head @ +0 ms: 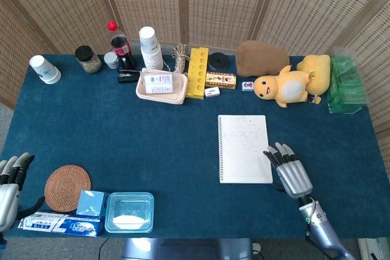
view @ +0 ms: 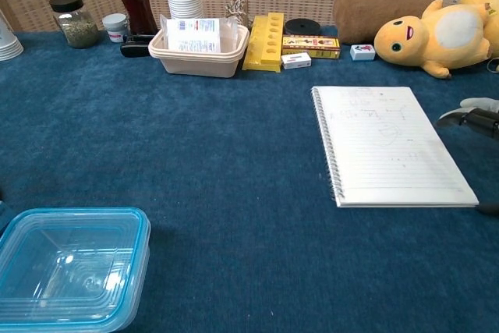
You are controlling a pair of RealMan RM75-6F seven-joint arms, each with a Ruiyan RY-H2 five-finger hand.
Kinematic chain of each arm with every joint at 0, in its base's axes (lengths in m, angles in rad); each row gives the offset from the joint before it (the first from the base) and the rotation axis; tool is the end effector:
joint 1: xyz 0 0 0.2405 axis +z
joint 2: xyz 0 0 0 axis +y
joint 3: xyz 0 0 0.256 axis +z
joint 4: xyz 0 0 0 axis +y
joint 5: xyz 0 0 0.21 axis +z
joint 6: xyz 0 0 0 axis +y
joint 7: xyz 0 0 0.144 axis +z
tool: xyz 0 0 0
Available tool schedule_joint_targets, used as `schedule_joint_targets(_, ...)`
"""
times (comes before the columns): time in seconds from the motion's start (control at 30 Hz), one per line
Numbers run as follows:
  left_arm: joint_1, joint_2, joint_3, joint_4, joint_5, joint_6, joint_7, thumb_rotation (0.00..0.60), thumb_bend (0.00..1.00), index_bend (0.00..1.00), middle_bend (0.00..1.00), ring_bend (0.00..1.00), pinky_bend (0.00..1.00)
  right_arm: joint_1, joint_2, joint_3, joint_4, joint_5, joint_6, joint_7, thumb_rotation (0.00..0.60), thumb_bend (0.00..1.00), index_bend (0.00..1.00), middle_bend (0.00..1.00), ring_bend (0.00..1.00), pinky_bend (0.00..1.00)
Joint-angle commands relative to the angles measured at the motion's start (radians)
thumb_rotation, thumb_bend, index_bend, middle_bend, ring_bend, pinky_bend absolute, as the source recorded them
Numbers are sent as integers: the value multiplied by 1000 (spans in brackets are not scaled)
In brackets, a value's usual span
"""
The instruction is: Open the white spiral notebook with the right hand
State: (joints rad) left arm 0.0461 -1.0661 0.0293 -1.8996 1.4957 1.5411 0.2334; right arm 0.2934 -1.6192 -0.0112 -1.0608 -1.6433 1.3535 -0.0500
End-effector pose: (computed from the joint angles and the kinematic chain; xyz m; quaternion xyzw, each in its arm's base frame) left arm -0.2802 0.1246 0.1516 -0.5747 -0.4365 -0.3380 0.6041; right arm -0.2989 -0.2343 0.0062 0.7259 -0.3013 0.3760 0.4908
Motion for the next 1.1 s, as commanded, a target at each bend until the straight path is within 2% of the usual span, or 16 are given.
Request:
schedule_joint_targets(0.03,1,0,0,2,-1,1,-2,600,200,96,65,23,0,1,-6,2,5,0,4,5,600,121,134,179,59,124)
schedule_joint_targets(0.47,2,-4,-1,10,0,2,-12,600,201,96,65,23,0,9,-71,28,40,4,51,67,600,118,122,179,72,123)
schedule_joint_targets(0.9,6,-9,-1,11,2,9,-19,600,200,96,64,22,0,27,-143,88,63,51,73,124,600,117,113,184,113,128)
schedule_joint_targets(1.1,8,-10,-1,11,6,12,-20,600,201,95,64,23,0,32,-199,129,84,83,97,166,600,114,113,189,139,163)
